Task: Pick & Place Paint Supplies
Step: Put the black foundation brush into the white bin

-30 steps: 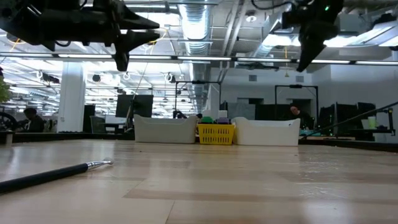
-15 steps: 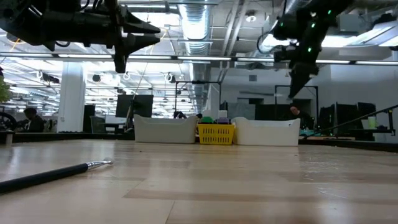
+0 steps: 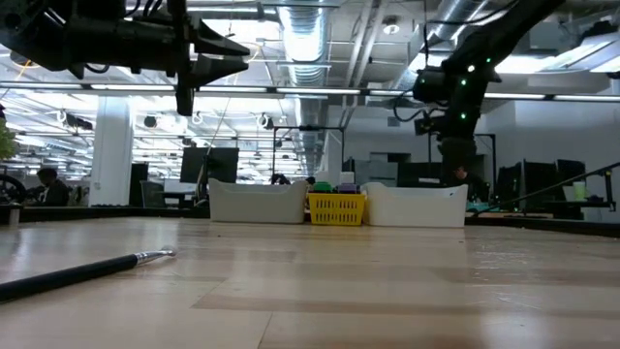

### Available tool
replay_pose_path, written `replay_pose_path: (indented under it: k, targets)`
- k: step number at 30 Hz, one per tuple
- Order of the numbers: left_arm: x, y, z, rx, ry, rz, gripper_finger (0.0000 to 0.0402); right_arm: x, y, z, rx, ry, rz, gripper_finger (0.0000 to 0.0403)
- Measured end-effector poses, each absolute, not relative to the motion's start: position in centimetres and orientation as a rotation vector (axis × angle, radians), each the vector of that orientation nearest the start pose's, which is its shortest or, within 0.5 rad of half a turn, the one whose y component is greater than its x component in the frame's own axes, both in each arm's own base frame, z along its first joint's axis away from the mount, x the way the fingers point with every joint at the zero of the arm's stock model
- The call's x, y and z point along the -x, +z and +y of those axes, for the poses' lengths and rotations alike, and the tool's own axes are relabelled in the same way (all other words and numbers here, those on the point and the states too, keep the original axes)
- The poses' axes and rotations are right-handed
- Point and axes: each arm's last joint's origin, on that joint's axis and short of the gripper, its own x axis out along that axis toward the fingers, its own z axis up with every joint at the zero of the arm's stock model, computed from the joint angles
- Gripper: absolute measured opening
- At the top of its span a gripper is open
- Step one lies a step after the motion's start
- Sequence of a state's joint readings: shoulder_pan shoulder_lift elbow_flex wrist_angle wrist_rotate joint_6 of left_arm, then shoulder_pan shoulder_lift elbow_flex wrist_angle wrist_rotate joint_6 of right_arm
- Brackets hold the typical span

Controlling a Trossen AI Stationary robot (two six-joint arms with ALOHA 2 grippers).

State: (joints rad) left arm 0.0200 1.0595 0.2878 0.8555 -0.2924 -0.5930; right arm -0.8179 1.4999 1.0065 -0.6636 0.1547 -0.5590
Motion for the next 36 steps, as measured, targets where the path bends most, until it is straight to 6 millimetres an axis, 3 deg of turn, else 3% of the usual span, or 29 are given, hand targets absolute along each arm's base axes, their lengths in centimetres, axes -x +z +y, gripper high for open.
replay_pose_path:
  k: [10,36]
  targets:
    - [-20.3,21.4,1.4,0.601,0.318,-0.186,0.0088,-19.0,19.7,-22.6,0.029,-0.470,1.326,0.0000]
    - [-20.3,21.4,1.4,0.616,0.338,-0.192,0.0088,-19.2,19.7,-22.7,0.047,-0.463,1.320,0.0000]
